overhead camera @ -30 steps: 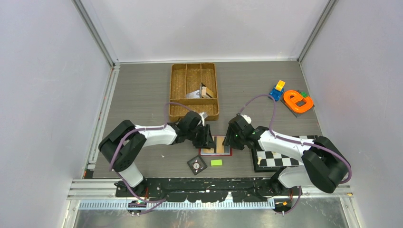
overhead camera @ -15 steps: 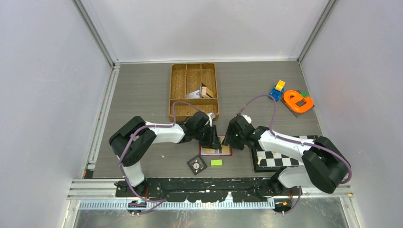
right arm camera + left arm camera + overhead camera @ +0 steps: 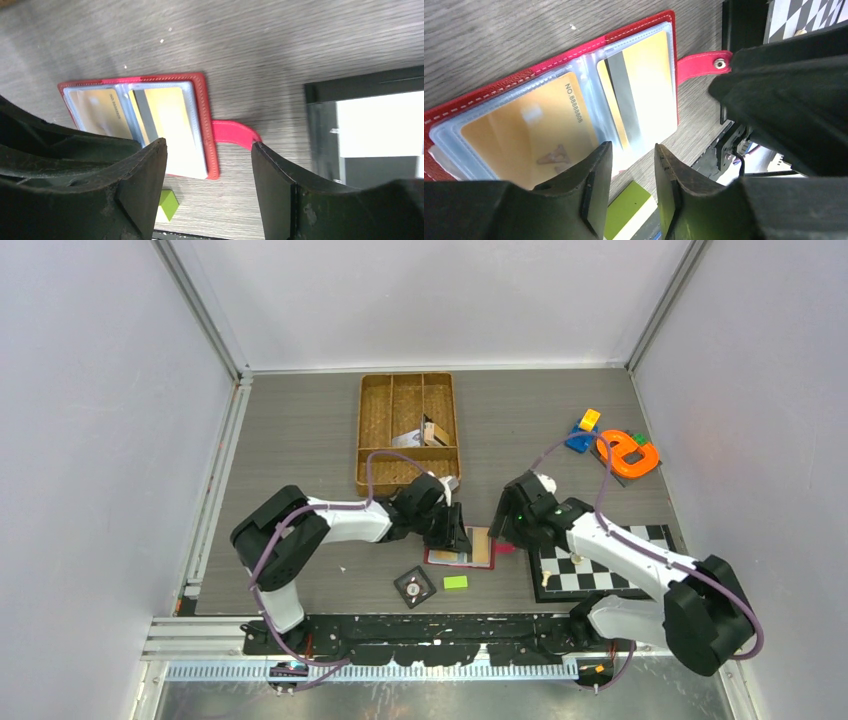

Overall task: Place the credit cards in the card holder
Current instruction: Close the card holder at the center of the board.

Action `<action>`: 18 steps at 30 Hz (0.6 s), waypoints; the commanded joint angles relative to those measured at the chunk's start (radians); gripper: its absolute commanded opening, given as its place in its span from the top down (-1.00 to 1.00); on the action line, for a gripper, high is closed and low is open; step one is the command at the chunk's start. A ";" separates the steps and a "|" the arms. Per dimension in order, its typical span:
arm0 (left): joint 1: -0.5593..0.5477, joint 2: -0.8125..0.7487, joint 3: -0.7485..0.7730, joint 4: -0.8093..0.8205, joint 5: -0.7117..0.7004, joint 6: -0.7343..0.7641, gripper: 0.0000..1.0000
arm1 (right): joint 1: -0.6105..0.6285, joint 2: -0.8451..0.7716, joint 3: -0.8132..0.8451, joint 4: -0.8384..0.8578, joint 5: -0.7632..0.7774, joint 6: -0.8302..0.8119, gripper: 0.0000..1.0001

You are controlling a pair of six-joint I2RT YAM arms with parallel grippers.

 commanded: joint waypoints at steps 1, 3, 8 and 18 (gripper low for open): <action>-0.002 -0.080 -0.005 0.026 -0.045 0.038 0.18 | -0.057 -0.064 0.066 -0.149 0.060 -0.085 -0.37; -0.001 -0.109 -0.009 0.002 -0.062 0.049 0.10 | -0.068 -0.060 0.077 -0.178 0.063 -0.107 -0.37; 0.022 -0.180 -0.009 -0.075 -0.093 0.084 -0.01 | -0.068 -0.032 0.077 -0.197 0.054 -0.126 -0.34; 0.134 -0.283 -0.048 -0.194 -0.097 0.124 -0.06 | -0.068 0.050 0.037 -0.098 -0.027 -0.102 0.10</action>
